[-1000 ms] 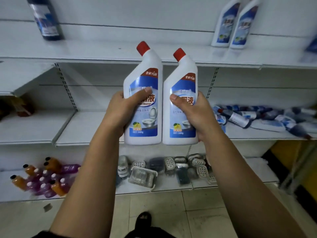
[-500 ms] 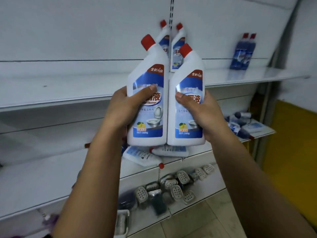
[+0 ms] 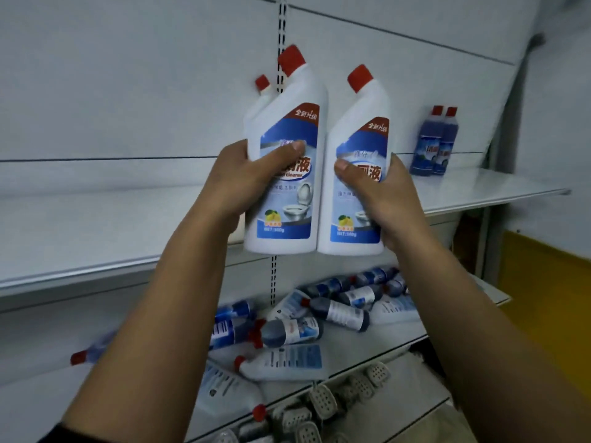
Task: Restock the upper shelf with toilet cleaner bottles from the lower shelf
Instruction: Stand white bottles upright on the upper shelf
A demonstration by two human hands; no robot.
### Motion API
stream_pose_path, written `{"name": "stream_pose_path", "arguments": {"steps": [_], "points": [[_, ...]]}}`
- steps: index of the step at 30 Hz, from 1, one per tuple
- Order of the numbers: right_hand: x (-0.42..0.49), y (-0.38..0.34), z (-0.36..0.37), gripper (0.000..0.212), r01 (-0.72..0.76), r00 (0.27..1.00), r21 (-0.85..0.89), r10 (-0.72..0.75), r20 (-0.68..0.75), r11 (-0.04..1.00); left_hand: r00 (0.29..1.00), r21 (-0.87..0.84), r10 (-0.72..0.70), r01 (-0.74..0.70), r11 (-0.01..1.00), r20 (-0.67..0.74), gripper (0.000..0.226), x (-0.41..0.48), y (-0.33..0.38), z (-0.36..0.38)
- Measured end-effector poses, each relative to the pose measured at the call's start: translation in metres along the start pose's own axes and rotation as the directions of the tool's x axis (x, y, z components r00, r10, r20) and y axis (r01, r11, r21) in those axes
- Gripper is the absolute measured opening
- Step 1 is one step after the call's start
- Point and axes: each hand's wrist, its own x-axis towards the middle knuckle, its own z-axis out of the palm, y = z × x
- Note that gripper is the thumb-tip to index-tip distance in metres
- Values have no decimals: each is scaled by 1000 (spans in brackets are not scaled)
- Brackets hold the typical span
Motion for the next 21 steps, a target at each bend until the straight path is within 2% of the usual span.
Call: {"name": "stream_pose_path", "arguments": {"steps": [3, 6, 10, 15, 21], "points": [[35, 13, -7, 54, 21, 1000, -4, -21, -1, 1000, 1000, 48, -1, 0, 999, 17, 24, 31, -6, 12], [71, 28, -16, 55, 17, 999, -7, -17, 33, 1000, 998, 93, -63, 59, 994, 33, 32, 62, -17, 23], [120, 50, -28, 59, 15, 986, -27, -11, 164, 1000, 995, 220, -61, 77, 972, -79, 32, 97, -33, 31], [176, 80, -38, 70, -18, 945, 2, 17, 328, 1000, 990, 397, -10, 65, 915, -139, 24, 121, -43, 40], [235, 109, -40, 72, -26, 903, -19, 32, 429, 999, 967, 466, 8, 116, 877, -255, 30, 145, -59, 45]]}}
